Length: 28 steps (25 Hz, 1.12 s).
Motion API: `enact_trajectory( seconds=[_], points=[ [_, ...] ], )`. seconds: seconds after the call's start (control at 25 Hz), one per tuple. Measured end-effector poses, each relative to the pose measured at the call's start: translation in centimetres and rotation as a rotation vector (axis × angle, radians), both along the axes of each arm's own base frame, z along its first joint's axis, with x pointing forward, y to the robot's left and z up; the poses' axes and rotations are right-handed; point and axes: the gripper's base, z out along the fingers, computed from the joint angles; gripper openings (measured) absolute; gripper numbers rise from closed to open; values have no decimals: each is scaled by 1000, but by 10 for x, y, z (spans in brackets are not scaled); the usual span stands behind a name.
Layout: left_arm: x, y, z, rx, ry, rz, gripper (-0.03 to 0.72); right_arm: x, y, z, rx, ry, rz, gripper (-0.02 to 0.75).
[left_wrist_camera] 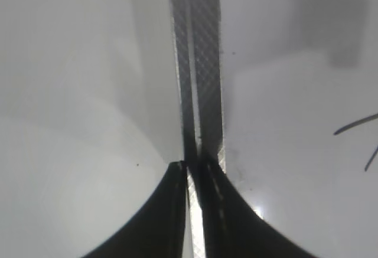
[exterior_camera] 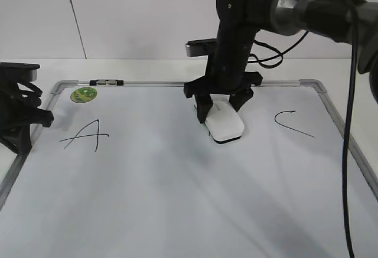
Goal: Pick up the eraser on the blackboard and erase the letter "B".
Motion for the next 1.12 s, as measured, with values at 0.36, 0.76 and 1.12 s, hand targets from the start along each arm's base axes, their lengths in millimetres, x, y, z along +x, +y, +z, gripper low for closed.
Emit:
enact_trajectory(
  seconds=[0.36,0.76,1.12],
  points=[
    [0,0,0,0,0,0,50,-23,47,-1,7,-23,109,531],
    [0,0,0,0,0,0,50,-11,29,-1,16,-18,19,531],
    [0,0,0,-2,0,1,50,20,-37,-1,2,-29,-133,531]
  ],
)
